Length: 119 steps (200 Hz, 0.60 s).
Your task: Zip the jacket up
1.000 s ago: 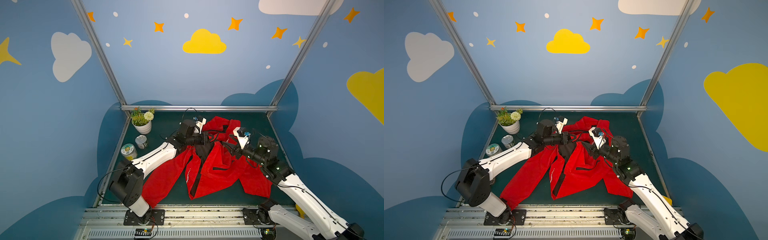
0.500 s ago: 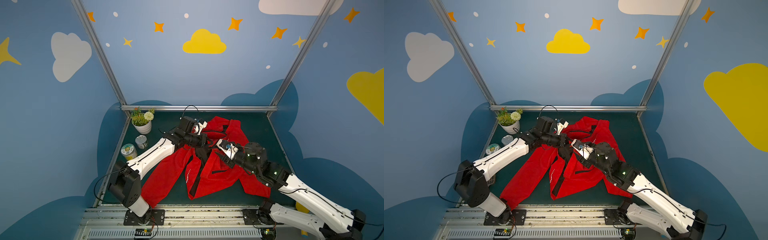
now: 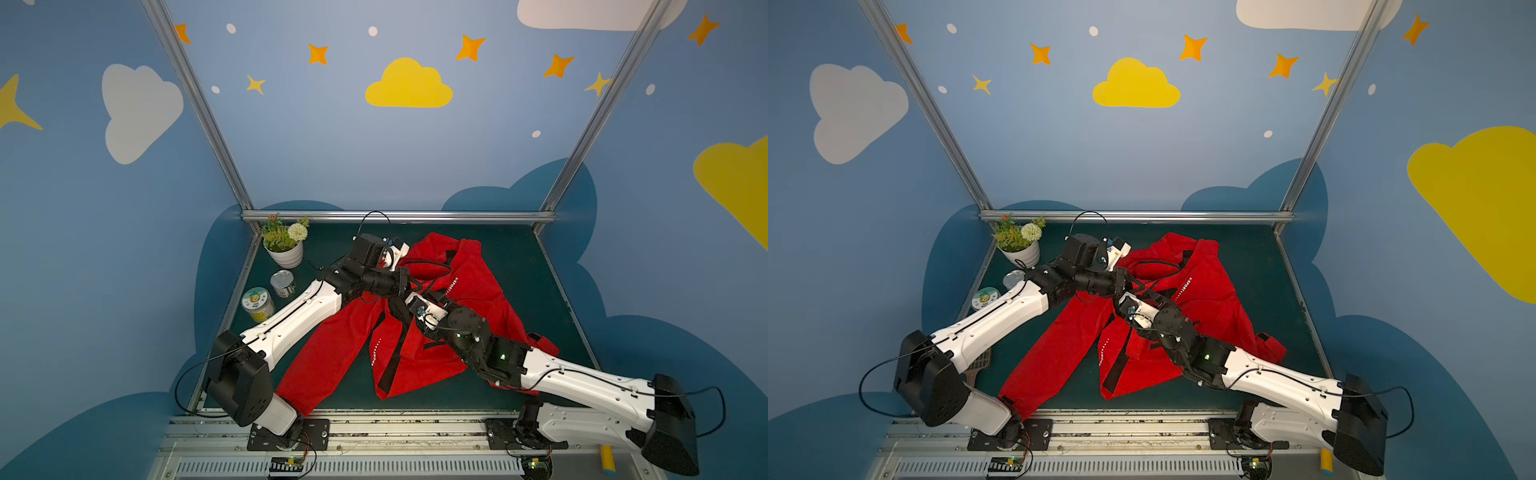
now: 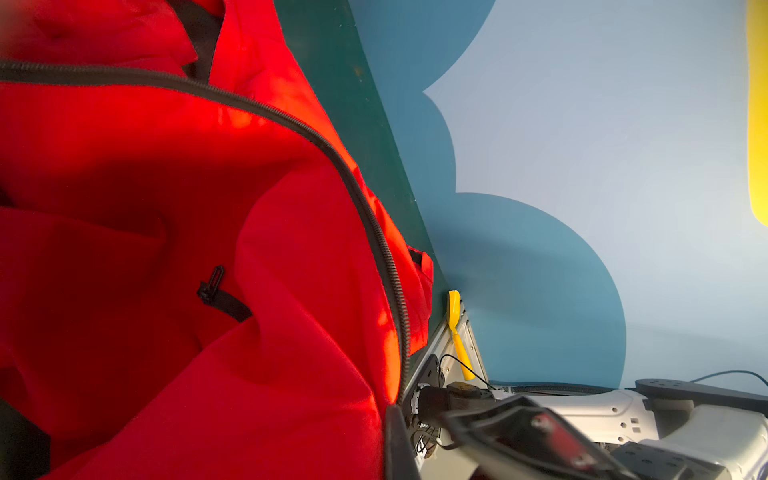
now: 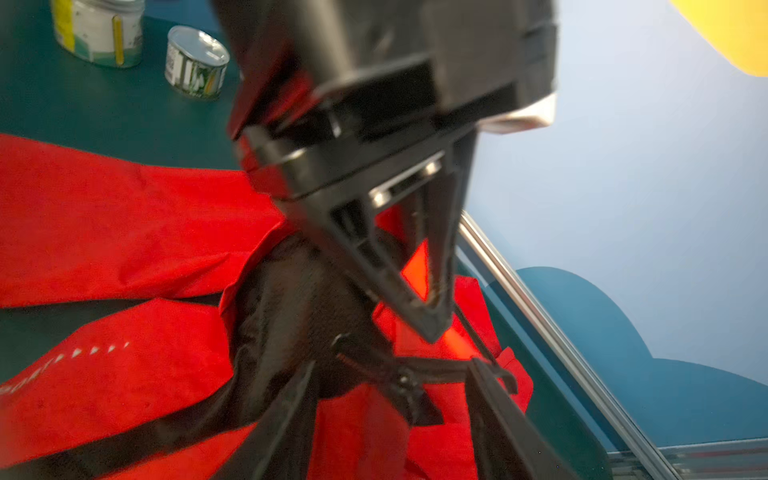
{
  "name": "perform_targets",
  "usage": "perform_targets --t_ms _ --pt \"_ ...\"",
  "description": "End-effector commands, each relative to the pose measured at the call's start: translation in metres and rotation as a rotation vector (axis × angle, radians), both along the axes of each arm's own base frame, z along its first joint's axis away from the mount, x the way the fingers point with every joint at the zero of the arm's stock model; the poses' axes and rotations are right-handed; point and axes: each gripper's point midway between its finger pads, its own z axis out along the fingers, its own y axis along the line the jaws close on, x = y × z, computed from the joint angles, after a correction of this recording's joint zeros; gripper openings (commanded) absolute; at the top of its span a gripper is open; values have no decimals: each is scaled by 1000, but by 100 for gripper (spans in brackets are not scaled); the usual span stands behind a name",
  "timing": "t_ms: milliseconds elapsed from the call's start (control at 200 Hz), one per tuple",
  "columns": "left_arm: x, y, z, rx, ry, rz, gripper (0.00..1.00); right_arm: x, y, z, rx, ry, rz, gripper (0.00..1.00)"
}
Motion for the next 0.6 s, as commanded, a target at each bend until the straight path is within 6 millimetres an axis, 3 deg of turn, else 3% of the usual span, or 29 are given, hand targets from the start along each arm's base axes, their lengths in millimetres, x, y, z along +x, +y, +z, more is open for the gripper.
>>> perform_targets --t_ms 0,150,591 --pt "-1 3 7 -17 -11 7 3 4 5 22 75 -51 -26 57" --pt "1 5 10 -21 -20 16 3 2 16 16 60 -38 22 57" --pt "3 9 10 -24 -16 39 3 -1 23 2 20 -33 27 58"
